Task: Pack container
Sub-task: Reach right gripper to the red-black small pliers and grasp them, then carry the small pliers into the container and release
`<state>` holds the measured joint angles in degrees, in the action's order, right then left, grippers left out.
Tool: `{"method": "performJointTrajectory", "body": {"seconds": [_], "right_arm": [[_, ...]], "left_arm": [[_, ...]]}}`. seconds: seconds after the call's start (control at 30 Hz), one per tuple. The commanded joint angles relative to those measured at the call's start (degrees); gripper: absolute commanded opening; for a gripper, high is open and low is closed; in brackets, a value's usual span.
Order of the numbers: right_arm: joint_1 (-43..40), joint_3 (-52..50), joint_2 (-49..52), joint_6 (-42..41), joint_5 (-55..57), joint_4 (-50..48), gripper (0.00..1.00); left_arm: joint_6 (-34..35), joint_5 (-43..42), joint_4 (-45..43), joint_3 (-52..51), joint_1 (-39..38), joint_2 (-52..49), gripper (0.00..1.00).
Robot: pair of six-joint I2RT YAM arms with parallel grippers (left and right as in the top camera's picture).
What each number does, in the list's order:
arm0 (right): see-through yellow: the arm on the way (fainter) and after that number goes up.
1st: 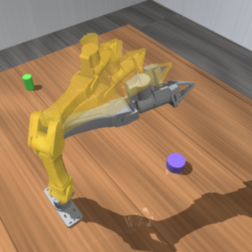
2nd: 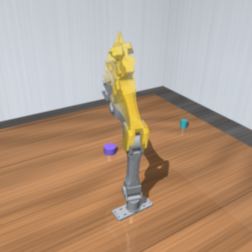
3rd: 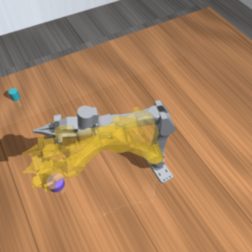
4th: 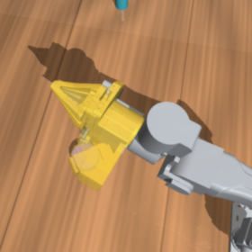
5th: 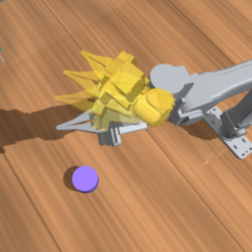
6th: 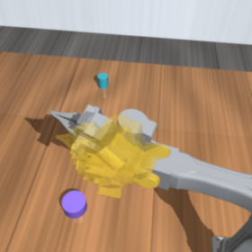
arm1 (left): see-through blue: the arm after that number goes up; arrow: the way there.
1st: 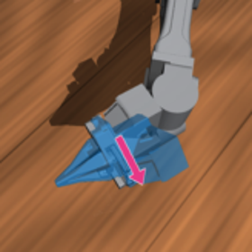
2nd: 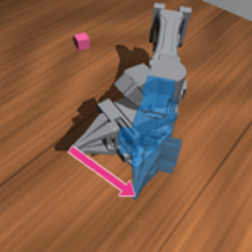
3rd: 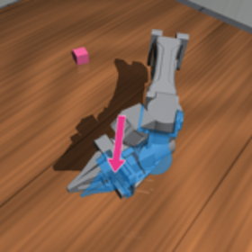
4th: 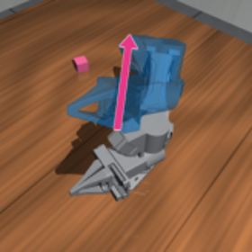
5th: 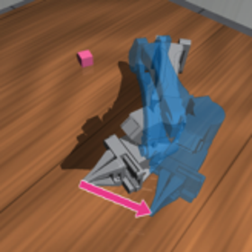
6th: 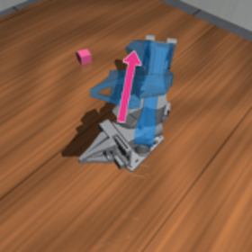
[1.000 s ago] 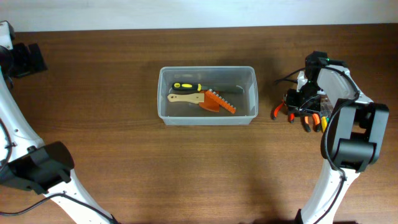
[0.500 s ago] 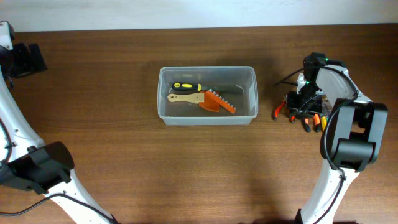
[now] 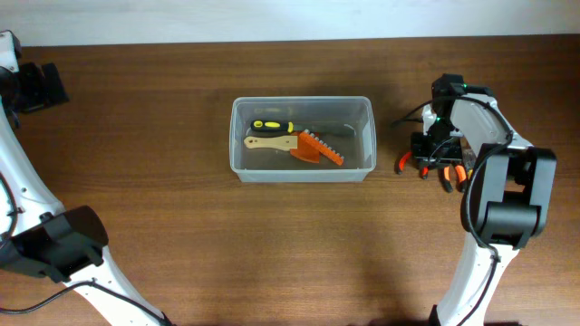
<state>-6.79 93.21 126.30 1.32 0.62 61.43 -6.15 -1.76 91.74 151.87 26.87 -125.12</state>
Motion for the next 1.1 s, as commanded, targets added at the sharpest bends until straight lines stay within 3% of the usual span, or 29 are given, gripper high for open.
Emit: {"method": "performJointTrajectory", "body": {"seconds": [0.0,0.23,0.33,0.53,0.73,0.93,1.07], "right_arm": [[0.87,-0.44,2.67,-0.07,0.09,-0.83,0.18],[0.9,-0.44,2.67,-0.13,0.07,-0.52,0.13],[0.87,-0.33,2.64,-0.28,0.09,1.01,0.04],[-0.15,2.36,0.44,-1.64,0.11,5.92,0.04],[-0.13,9.4,-7.98,-3.28,-2.08,11.61,0.04],[5.46,17.16,-18.47,-3.28,-7.61,14.27,0.04],[14.62,19.5,-24.09,-2.99,-7.67,11.8,0.04]], "left_arm": [[0.76,-0.85,0.07,-0.26,0.2,-0.44,0.99],[0.76,-0.85,0.07,-0.26,0.2,-0.44,0.99],[0.76,-0.85,0.07,-0.26,0.2,-0.44,0.99],[0.76,-0.85,0.07,-0.26,0.2,-0.44,0.99],[0.76,-0.85,0.07,-0.26,0.2,-0.44,0.99],[0.76,-0.85,0.09,-0.26,0.2,-0.44,0.99],[0.76,-0.85,0.31,-0.26,0.2,-0.44,0.99]]}}
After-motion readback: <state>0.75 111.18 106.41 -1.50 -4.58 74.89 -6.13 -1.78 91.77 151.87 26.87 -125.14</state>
